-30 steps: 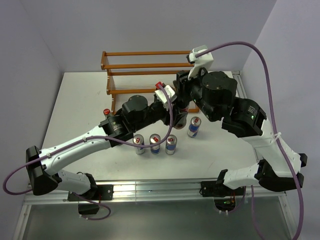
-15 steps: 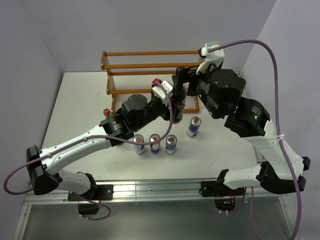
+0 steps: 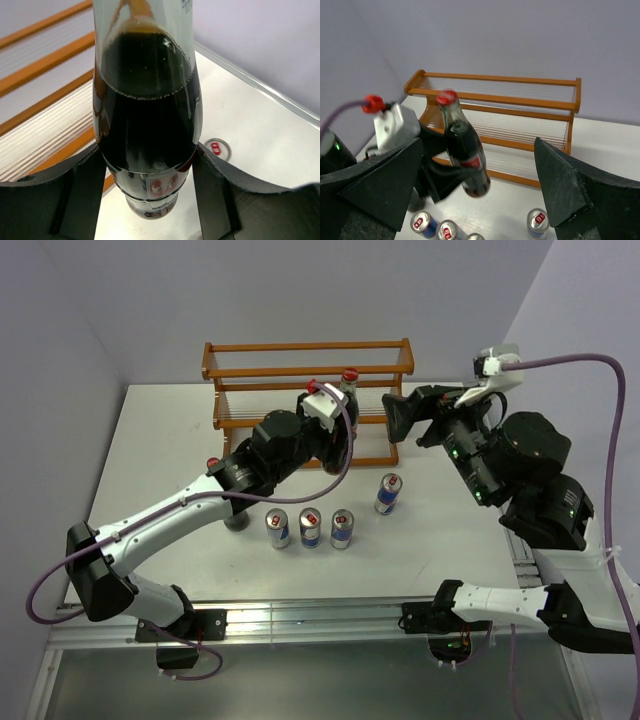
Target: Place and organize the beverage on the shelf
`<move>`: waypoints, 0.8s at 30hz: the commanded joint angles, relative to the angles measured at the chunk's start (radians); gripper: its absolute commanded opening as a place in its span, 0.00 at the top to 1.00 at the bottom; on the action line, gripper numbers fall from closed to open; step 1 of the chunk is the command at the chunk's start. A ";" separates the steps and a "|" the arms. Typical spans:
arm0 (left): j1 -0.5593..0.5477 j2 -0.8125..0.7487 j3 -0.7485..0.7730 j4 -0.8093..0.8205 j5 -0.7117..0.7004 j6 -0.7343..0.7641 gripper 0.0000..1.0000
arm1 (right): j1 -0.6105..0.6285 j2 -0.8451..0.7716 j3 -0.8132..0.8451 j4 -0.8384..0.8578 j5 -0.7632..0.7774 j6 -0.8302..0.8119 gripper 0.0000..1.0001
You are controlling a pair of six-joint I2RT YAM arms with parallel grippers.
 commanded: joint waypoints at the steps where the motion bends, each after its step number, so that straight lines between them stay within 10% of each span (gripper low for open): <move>1: 0.046 -0.066 0.212 0.266 -0.037 -0.004 1.00 | 0.001 -0.058 -0.070 0.054 0.044 0.018 0.01; 24: 0.498 0.166 0.683 0.063 -0.004 -0.030 1.00 | -0.013 -0.279 -0.451 0.040 0.116 0.143 0.02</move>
